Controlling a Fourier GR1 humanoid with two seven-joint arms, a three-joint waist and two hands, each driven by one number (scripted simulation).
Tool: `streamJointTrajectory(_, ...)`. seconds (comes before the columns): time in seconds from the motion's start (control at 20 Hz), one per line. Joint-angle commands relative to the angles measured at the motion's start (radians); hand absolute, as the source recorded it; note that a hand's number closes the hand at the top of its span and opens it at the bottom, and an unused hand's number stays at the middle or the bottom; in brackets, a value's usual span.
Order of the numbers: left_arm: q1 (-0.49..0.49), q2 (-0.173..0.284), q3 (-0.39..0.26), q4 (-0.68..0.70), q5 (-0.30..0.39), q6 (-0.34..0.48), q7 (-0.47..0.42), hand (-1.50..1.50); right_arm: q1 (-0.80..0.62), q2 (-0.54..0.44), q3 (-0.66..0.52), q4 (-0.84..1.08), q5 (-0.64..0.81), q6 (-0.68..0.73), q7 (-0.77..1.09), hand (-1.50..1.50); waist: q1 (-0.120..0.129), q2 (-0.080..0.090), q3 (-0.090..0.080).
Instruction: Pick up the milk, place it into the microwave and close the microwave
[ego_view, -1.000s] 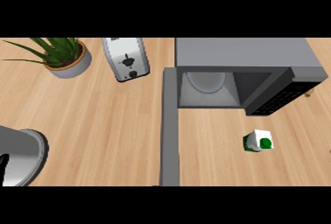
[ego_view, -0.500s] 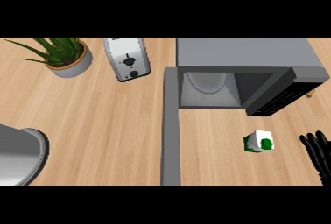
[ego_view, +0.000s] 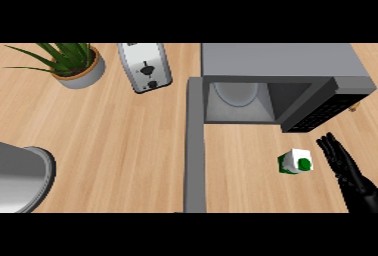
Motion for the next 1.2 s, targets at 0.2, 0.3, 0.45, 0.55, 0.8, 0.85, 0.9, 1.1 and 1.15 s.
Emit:
streamJointTrajectory(0.2, 0.065, -0.018, -0.02, -0.015, -0.001, -0.052, -0.024, -1.5, -0.199, -0.059, -0.082, 0.284, 0.06, -0.098, -0.056, -1.5, 0.006, 0.001, 0.0)
streamJointTrajectory(0.3, 0.127, -0.018, 0.03, 0.036, 0.0, -0.132, -0.128, -1.5, -0.174, -0.03, -0.06, 0.281, 0.1, -0.147, -0.06, -1.5, 0.009, -0.001, 0.0)
streamJointTrajectory(0.45, 0.09, -0.018, 0.074, 0.022, 0.063, -0.121, -0.082, -1.5, -0.21, -0.088, -0.096, 0.457, 0.105, -0.145, -0.21, -1.5, 0.004, 0.001, 0.001)
streamJointTrajectory(0.55, 0.048, -0.017, 0.072, 0.009, 0.047, -0.092, -0.027, -1.5, -0.258, -0.083, -0.078, 0.506, 0.123, -0.169, -0.206, -1.5, 0.0, 0.001, 0.0)
streamJointTrajectory(0.8, 0.086, -0.018, 0.01, 0.005, 0.011, -0.07, -0.075, -1.5, -0.315, -0.144, -0.089, 0.761, 0.138, -0.144, -0.379, -1.5, 0.007, 0.002, 0.001)
streamJointTrajectory(0.85, 0.059, -0.011, 0.105, 0.033, 0.078, -0.129, -0.041, -1.5, -0.347, -0.13, -0.082, 0.77, 0.135, -0.155, -0.347, -1.5, 0.004, 0.002, 0.001)
streamJointTrajectory(0.9, 0.136, -0.018, 0.092, -0.016, 0.093, -0.119, -0.074, -1.5, -0.302, -0.113, -0.05, 0.75, 0.161, -0.156, -0.366, -1.5, 0.008, 0.0, 0.001)
streamJointTrajectory(1.1, 0.07, -0.018, 0.126, 0.063, 0.076, -0.151, -0.083, -1.5, -0.378, -0.169, -0.07, 0.972, 0.194, -0.189, -0.484, -1.5, 0.006, 0.002, 0.001)
streamJointTrajectory(1.15, 0.088, -0.01, 0.156, 0.071, 0.112, -0.183, -0.091, -1.5, -0.414, -0.178, -0.07, 0.991, 0.2, -0.2, -0.458, -1.5, 0.008, 0.002, 0.001)
